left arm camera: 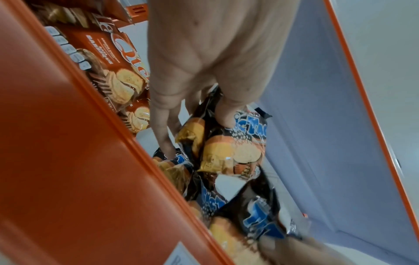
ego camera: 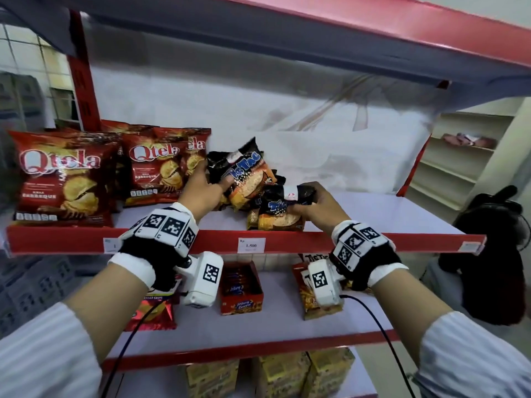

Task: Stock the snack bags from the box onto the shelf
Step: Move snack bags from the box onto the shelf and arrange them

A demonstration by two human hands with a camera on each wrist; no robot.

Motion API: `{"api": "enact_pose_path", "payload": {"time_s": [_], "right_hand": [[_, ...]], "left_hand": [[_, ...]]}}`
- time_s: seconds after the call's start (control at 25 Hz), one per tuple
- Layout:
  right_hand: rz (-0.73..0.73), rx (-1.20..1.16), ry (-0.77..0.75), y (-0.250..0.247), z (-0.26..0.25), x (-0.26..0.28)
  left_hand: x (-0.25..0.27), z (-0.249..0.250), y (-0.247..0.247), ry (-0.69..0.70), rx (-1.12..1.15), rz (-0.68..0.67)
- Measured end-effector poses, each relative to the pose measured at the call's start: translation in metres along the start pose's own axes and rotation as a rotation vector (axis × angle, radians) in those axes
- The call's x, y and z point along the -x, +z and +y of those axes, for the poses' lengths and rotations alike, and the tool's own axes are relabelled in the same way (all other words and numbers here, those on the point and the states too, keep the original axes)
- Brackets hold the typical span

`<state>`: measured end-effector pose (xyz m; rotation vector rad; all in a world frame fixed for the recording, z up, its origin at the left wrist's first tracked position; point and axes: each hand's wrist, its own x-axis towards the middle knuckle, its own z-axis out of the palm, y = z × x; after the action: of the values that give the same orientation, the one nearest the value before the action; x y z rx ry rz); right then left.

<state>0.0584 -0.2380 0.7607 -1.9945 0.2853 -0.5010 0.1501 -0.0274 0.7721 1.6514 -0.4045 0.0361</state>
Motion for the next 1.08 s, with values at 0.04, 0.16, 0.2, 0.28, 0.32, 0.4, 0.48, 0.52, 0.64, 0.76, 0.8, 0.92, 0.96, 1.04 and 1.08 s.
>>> {"api": "enact_pose_path", "payload": {"time_s": [0.04, 0.16, 0.2, 0.28, 0.32, 0.4, 0.48, 0.52, 0.64, 0.76, 0.8, 0.92, 0.96, 1.04, 1.08], "right_hand": [[-0.034, 0.009, 0.035, 0.004, 0.001, -0.001], [0.027, 0.162, 0.089, 0.02, 0.003, -0.002], [0.084, 0.235, 0.082, 0.025, 0.003, -0.003], [0.157, 0.337, 0.038, 0.032, 0.005, -0.002], [0.172, 0.343, 0.014, 0.032, 0.005, 0.0], [0.208, 0.239, -0.037, 0.027, 0.002, 0.004], [0.2, -0.057, -0.095, 0.019, -0.006, 0.011], [0.146, -0.182, -0.119, 0.016, -0.01, 0.015], [-0.045, -0.027, -0.18, 0.018, -0.016, 0.022], [-0.012, 0.23, -0.202, 0.028, -0.011, 0.017], [0.011, 0.241, -0.185, 0.03, -0.011, 0.015], [0.038, 0.278, -0.094, 0.033, -0.014, 0.006], [0.058, 0.311, -0.071, 0.034, -0.015, 0.003], [0.1, 0.342, -0.041, 0.035, -0.015, 0.001], [0.102, 0.335, -0.026, 0.035, -0.014, 0.001]], "left_hand": [[-0.002, 0.0, -0.003, 0.011, 0.022, 0.027], [-0.003, 0.002, -0.009, 0.099, 0.059, 0.095], [-0.002, 0.003, -0.011, 0.121, 0.092, 0.136], [0.0, 0.003, -0.015, 0.139, 0.162, 0.197], [0.001, 0.002, -0.017, 0.135, 0.179, 0.182], [0.005, 0.001, -0.015, 0.14, 0.151, 0.048], [0.011, -0.002, -0.007, 0.146, 0.037, -0.093], [0.013, -0.005, -0.002, 0.133, -0.01, -0.138], [0.017, -0.014, 0.009, 0.067, -0.071, -0.214], [0.02, -0.021, 0.015, 0.113, -0.119, -0.157], [0.019, -0.021, 0.015, 0.142, -0.157, -0.144], [0.012, -0.02, 0.02, 0.125, -0.358, -0.205], [0.009, -0.021, 0.023, 0.107, -0.43, -0.213], [0.005, -0.022, 0.031, 0.064, -0.486, -0.215], [0.004, -0.023, 0.035, 0.048, -0.473, -0.217]]}}
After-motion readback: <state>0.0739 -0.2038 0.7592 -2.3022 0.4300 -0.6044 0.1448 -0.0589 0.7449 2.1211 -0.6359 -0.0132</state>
